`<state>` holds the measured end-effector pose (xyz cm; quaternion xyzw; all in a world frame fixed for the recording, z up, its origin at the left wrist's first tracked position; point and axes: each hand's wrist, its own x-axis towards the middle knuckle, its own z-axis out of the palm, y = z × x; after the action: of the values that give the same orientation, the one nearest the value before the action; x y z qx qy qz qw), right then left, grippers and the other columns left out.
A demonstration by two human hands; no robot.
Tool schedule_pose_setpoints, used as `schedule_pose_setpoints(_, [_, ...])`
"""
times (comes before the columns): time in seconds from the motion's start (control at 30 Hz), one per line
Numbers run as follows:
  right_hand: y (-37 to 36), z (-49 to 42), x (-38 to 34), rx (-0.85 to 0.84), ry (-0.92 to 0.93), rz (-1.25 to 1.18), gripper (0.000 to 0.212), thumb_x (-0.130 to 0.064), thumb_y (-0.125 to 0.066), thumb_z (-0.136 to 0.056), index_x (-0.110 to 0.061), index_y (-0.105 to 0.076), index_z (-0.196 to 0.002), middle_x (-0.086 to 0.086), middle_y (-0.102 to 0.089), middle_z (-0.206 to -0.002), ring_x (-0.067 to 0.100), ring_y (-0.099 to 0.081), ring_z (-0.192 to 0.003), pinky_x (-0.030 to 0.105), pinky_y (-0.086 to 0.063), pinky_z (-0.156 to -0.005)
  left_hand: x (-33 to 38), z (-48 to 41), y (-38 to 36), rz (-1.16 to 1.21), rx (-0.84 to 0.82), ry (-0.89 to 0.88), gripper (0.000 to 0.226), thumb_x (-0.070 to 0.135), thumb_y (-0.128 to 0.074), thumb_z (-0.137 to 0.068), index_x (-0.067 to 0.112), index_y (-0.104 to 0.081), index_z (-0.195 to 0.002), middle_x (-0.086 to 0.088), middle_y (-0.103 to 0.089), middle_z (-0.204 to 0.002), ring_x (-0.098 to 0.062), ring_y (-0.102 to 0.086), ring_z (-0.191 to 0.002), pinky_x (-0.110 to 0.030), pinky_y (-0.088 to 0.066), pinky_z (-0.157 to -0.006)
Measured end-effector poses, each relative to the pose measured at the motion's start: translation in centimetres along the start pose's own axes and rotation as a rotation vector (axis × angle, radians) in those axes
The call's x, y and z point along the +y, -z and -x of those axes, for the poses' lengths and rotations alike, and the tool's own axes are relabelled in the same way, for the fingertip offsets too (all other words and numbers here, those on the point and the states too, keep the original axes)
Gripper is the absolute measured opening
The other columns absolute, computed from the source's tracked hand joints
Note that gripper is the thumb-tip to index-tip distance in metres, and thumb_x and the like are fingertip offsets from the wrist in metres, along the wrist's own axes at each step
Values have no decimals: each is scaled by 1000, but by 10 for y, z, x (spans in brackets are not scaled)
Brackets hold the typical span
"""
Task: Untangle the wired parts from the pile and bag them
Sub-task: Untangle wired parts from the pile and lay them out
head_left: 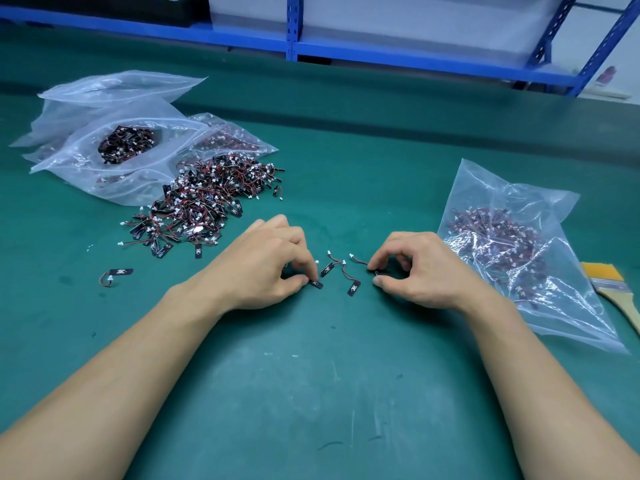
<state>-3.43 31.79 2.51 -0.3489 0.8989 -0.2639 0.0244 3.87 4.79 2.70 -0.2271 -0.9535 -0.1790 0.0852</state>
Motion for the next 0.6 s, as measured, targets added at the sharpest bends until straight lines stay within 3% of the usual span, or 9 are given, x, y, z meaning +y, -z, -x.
schedule_pose_setpoints(0.33, [0, 0, -1, 9, 9, -6, 13, -25, -83, -79, -28, -77, -89, -17, -64, -82, 4, -53, -68, 11, -37, -62, -6, -5, -4, 15, 151, 61, 23, 13, -70, -86, 35, -76, -91, 15, -54, -82, -12, -40, -82, -33, -36, -77])
schedule_pose_setpoints(0.5, [-2, -2, -2, 12, 21, 0, 11, -26, -82, -80, -28, -78, -91, -19, -62, -81, 3, -53, -67, 10, -37, -62, 7, -7, -9, 15, 187, 52, 11, 39, -71, -84, 35, -75, -94, 14, -53, -83, -12, -40, -85, -35, -37, -80])
schedule_pose_setpoints(0.6, [-1, 0, -1, -5, 10, -23, 19, -21, -81, -78, -30, -78, -94, -21, -61, -80, 8, -51, -64, 11, -37, -61, 11, -9, -13, -18, 136, 45, 13, 40, -73, -85, 37, -76, -98, 15, -51, -82, -10, -39, -87, -35, -37, -83])
